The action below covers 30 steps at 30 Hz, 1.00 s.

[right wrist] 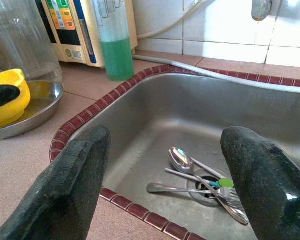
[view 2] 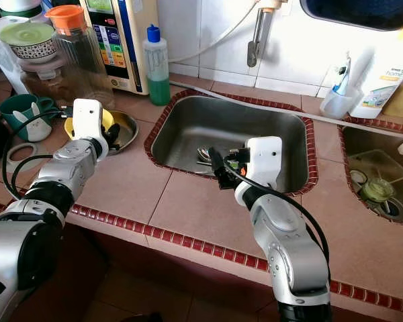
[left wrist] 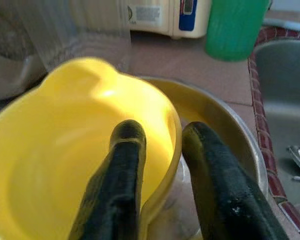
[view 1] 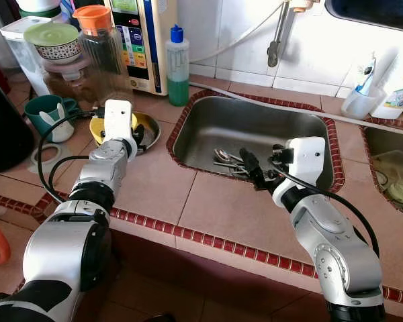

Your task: Kitchen organization

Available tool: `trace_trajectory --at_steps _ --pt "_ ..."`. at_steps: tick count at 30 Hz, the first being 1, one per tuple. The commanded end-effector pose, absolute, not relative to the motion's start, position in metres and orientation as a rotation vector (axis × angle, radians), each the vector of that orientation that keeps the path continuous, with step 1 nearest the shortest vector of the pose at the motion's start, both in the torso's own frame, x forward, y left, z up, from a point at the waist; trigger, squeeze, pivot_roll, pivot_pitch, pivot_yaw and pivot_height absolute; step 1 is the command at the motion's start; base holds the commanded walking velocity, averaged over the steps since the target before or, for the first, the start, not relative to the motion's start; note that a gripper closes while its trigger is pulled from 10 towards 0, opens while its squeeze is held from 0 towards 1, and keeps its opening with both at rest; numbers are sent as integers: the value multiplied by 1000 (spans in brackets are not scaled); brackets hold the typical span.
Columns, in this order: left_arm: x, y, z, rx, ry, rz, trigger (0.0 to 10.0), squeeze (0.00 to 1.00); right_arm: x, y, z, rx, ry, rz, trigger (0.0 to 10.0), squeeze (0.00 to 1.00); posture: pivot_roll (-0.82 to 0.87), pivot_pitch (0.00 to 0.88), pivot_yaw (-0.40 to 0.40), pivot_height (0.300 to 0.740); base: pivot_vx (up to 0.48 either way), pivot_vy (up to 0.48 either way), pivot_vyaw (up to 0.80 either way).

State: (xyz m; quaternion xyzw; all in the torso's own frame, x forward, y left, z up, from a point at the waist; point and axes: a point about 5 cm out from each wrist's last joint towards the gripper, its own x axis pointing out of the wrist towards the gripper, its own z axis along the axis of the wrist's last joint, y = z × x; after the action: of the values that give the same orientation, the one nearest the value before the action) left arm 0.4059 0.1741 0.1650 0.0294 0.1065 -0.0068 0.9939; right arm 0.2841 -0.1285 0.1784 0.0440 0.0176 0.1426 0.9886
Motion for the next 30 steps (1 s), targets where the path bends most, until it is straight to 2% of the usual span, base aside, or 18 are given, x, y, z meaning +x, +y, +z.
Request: trace_trajectory --at_steps 1,21,22,23,24,25,30 --pt "407 177 171 77 187 -13 0 0 285 -132 179 85 41 277 10000 0 47 69 28 740 0 0 0" --pt "410 170 180 118 124 -54 0 0 286 -131 178 86 45 278 10000 0 51 67 28 740 0 0 0" --pt "410 169 181 120 119 -52 2039 0 286 -131 178 87 45 278 10000 0 51 67 28 740 0 0 0" --pt "410 169 183 109 110 -52 9686 725 286 -131 178 87 45 278 10000 0 51 67 28 740 0 0 0" --pt "411 169 184 100 104 -52 9686 725 286 -131 178 87 45 278 10000 0 51 67 28 740 0 0 0" --pt "411 168 188 72 94 -47 10000 1000 286 -131 178 87 45 278 10000 0 51 67 28 740 0 0 0" --pt "412 170 188 62 109 -17 10000 1000 287 -131 178 87 45 278 10000 0 52 66 28 740 0 0 0"
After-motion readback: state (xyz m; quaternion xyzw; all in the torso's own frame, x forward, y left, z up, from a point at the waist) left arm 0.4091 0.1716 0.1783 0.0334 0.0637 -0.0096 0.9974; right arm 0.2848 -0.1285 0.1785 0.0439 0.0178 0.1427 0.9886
